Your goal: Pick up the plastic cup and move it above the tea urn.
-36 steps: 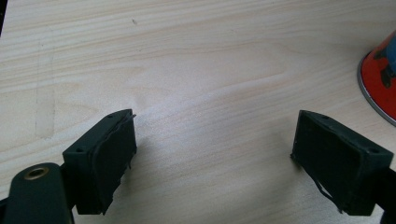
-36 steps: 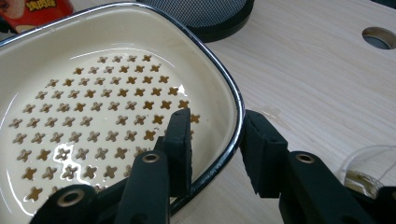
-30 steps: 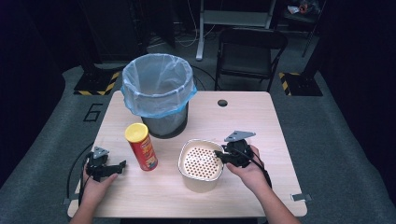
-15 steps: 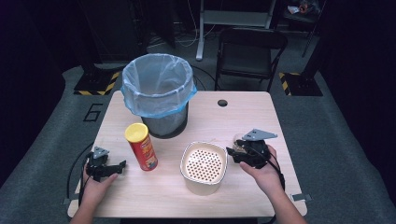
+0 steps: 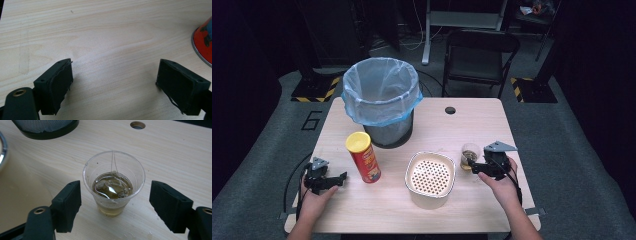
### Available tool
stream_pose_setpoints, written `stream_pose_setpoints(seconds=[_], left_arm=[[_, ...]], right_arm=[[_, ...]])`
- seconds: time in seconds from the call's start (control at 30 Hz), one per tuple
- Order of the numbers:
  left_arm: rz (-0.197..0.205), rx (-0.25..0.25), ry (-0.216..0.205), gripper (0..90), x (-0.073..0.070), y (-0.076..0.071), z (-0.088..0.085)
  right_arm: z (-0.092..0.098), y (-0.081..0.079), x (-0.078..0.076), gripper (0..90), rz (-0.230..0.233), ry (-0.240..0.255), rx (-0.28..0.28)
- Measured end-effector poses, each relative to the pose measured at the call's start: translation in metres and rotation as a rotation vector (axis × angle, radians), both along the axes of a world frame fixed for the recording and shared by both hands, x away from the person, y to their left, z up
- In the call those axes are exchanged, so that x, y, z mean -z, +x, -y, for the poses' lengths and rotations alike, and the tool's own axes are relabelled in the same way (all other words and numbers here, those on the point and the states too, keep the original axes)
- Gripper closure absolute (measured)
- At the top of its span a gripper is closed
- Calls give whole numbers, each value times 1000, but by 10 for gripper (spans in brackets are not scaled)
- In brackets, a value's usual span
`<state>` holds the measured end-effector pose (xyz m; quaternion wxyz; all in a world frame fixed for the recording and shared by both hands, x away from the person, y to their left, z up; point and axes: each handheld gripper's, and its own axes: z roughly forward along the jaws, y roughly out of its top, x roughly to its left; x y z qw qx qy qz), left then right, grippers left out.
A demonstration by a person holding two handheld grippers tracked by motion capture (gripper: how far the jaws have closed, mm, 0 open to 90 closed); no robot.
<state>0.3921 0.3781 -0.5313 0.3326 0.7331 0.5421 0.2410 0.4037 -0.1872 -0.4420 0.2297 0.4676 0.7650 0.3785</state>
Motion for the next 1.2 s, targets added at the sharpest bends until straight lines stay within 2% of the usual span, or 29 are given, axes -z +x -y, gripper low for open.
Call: stream_pose_setpoints(seconds=[0.23, 0.27, 0.3, 0.33, 0.5, 0.63, 0.67, 0.8, 0.87, 0.9, 1.0, 1.2], left_arm=[[0, 0, 0, 131, 0, 0, 0], [0, 1, 0, 131, 0, 0, 0], [0, 0, 0, 131, 0, 0, 0], [-1, 0, 0, 131, 0, 0, 0], [-2, 0, -1, 131, 0, 0, 0], [-2, 0, -1, 131, 0, 0, 0], [-1, 2, 1, 131, 0, 0, 0], [-2, 1, 0, 131, 0, 0, 0], [-2, 0, -2, 131, 0, 0, 0], [-1, 0, -2, 131, 0, 0, 0], [-2, 1, 0, 131, 0, 0, 0], [-2, 0, -1, 131, 0, 0, 0]], right_arm=[[-5, 9, 14, 210, -15, 0, -8], [-8, 12, 18, 196, -10, -21, -20], [-8, 12, 18, 196, -10, -21, -20], [-11, 16, 22, 194, -1, -47, -33], [-14, 24, 29, 206, 2, -68, -47], [-16, 31, 35, 224, -13, -71, -61], [-16, 33, 37, 230, -21, -52, -65], [-16, 36, 39, 245, -16, -45, -71], [-15, 38, 39, 281, -7, -40, -66], [-14, 39, 39, 285, -6, -21, -58], [-12, 39, 38, 288, -15, -15, -64], [-13, 37, 37, 291, 11, -47, -92]])
